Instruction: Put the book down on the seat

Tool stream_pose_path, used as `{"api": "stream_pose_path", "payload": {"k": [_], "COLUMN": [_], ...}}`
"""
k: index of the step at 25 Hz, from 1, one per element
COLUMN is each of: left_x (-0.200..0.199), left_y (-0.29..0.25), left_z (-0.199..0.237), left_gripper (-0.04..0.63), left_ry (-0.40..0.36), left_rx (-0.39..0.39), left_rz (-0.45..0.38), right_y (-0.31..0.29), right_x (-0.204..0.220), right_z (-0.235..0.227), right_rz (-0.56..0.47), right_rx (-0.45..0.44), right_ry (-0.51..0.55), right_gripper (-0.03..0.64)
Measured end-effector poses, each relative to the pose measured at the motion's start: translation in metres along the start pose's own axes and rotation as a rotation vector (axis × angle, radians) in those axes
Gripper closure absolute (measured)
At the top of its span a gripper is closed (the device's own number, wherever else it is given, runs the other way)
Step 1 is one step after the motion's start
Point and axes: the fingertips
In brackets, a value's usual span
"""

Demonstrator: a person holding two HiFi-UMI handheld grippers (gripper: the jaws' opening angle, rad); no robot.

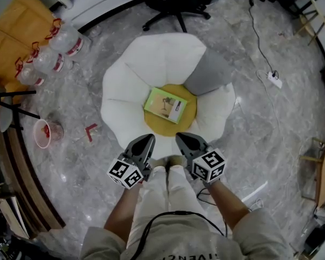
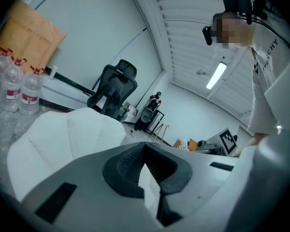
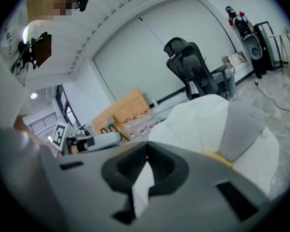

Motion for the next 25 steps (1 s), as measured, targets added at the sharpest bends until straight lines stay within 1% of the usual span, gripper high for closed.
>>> {"api": "stream_pose_path", "payload": {"k": [5,10,16,19,25], "left_x": [-0.029,-0.048,-0.073,-0.084,-0.100], "left_y": [-0.005,0.000,0.013,0.022,0.039], "left_z": [-0.015,-0.031,-0.044,-0.047,-0.044], "left_gripper": [0.574,0.574,0.574,0.574,0.574], "left_ry": [-0.031,-0.045,-0.059,-0.086,-0.082], "left_rx": [0.034,0.068,0.063,0.047,0.014], "left_rz": [-0.006,0.002,-0.018,-0.024,-0.069], "right_y": [0.011,0.023,0.036,0.040,0.050], "right_x": [-0.013,-0.032,-0.053,-0.064,-0.081], "right_z": [0.015,0.032,0.054,0.069,0.092], "right_rz": [0.006,-0.011,-0.039,-0.040,-0.060], "right_rx": [0.002,-0.005,-0.026,-0.047,-0.070], "right_ry": [0.002,0.007,0.026,0.043,0.068], "right_gripper": [0.603,0.603,0.603,0.603,0.603]}}
Point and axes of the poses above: the fingertips, and each gripper's own axes: y backward along the fingers, z to its left, x out of its underside
